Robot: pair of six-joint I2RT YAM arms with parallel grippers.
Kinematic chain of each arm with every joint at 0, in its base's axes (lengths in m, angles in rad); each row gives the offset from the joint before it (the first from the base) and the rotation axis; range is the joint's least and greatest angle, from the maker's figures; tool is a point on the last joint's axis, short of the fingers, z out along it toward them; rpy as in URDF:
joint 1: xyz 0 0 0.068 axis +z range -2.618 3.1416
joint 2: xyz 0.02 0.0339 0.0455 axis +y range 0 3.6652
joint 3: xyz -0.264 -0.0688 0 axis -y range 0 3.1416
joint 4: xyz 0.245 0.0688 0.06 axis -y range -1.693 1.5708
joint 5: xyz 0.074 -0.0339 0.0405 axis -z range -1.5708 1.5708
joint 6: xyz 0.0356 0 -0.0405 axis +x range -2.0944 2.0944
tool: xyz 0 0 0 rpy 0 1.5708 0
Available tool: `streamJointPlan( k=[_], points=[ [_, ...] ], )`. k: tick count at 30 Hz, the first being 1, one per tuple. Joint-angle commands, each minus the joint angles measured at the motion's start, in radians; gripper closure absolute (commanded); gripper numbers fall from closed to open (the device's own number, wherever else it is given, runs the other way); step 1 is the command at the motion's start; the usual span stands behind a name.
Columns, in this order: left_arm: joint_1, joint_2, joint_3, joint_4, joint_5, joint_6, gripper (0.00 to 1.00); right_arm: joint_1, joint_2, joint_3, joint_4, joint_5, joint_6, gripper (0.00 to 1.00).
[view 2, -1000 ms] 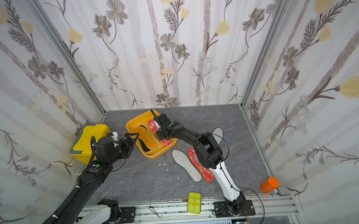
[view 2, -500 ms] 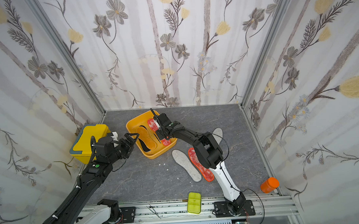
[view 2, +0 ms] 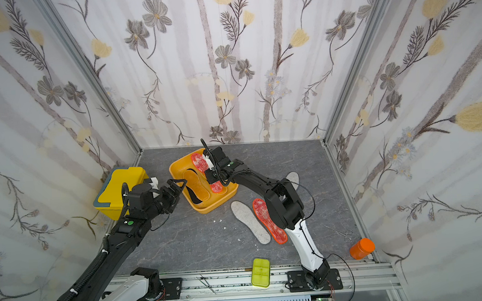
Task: Put the insoles into the storage box
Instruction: Place the insole in the storage box.
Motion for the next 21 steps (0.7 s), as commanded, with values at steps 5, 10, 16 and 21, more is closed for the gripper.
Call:
streamJointPlan(
  k=[5,10,16,21],
  points=[
    [0.001,0.001,0.008,0.013,-0.014,0.009,0.0,0.014,-0.029,0.007,0.039,-0.048,0.041,1.0],
    [0.002,-0.004,0.007,0.01,-0.013,0.009,0.0,0.017,-0.026,0.007,0.036,-0.05,0.045,1.0],
    [0.002,-0.015,0.004,0.006,-0.017,0.009,0.0,0.026,-0.019,0.005,0.032,-0.057,0.071,1.0],
    [0.001,-0.017,0.003,0.005,-0.019,0.008,0.0,0.052,-0.001,0.004,0.041,-0.049,0.105,1.0]
  ],
)
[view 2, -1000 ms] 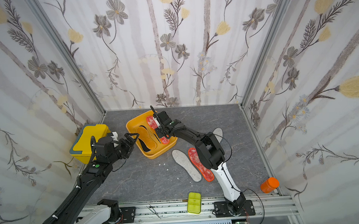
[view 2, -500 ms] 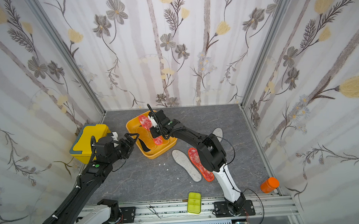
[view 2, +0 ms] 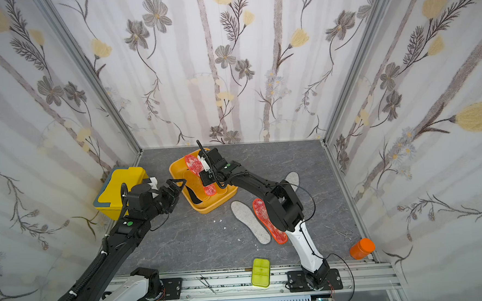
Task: Put the insoles into the storage box
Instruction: Place the insole in the storage box.
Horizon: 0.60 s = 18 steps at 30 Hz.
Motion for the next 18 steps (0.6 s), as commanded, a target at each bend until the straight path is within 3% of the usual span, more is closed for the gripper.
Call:
streamJointPlan(
  k=[1,18],
  points=[
    [0.001,-0.004,0.003,0.008,-0.01,0.008,0.0,0.015,0.016,0.004,0.026,-0.001,0.042,1.0],
    [0.001,-0.017,0.002,0.0,-0.015,0.008,0.0,0.057,0.092,0.005,0.04,0.064,0.148,1.0]
  ],
)
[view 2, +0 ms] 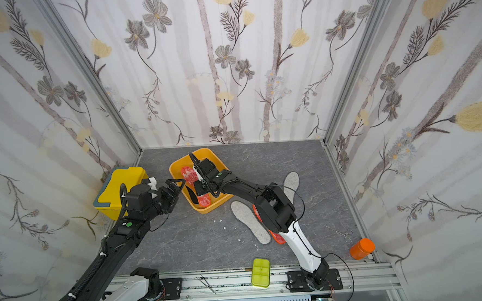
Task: Put the insoles into the storage box
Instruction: Place the insole in the storage box.
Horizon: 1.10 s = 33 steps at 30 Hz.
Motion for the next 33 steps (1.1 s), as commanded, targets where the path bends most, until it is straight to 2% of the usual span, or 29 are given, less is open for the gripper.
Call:
streamJointPlan(
  k=[1,29,33],
  points=[
    [0.001,-0.004,0.001,0.006,-0.005,0.008,0.0,0.0,0.013,0.005,0.026,0.035,0.025,1.0],
    [0.002,-0.01,0.003,-0.002,-0.009,0.008,0.0,0.014,0.08,0.004,0.093,0.065,-0.031,1.0],
    [0.001,-0.007,0.004,-0.002,-0.008,0.01,0.0,0.014,0.087,0.004,0.098,0.061,-0.025,0.95]
  ],
)
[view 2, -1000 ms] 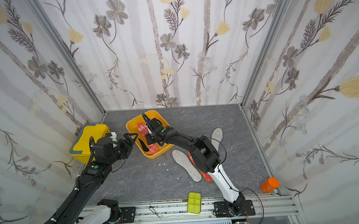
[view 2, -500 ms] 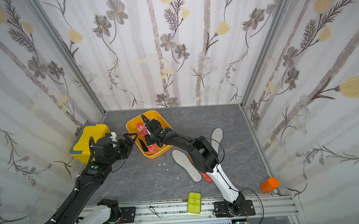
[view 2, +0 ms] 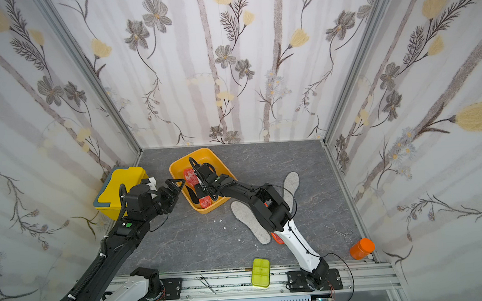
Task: Put the insoles into the storage box
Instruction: Place the insole in the storage box.
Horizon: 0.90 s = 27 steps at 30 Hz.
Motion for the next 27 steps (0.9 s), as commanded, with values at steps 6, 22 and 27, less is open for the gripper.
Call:
streamJointPlan(
  k=[6,22,27],
  points=[
    [0.001,0.002,0.003,0.0,-0.008,0.009,0.0,0.001,0.015,0.006,0.037,-0.006,0.008,0.91],
    [0.001,0.004,0.004,0.003,-0.005,0.012,0.0,0.0,0.014,0.006,0.035,-0.015,0.017,0.75],
    [0.001,0.001,0.001,0.002,-0.004,0.011,0.0,0.0,-0.007,0.005,0.027,-0.015,0.011,0.69]
  ],
)
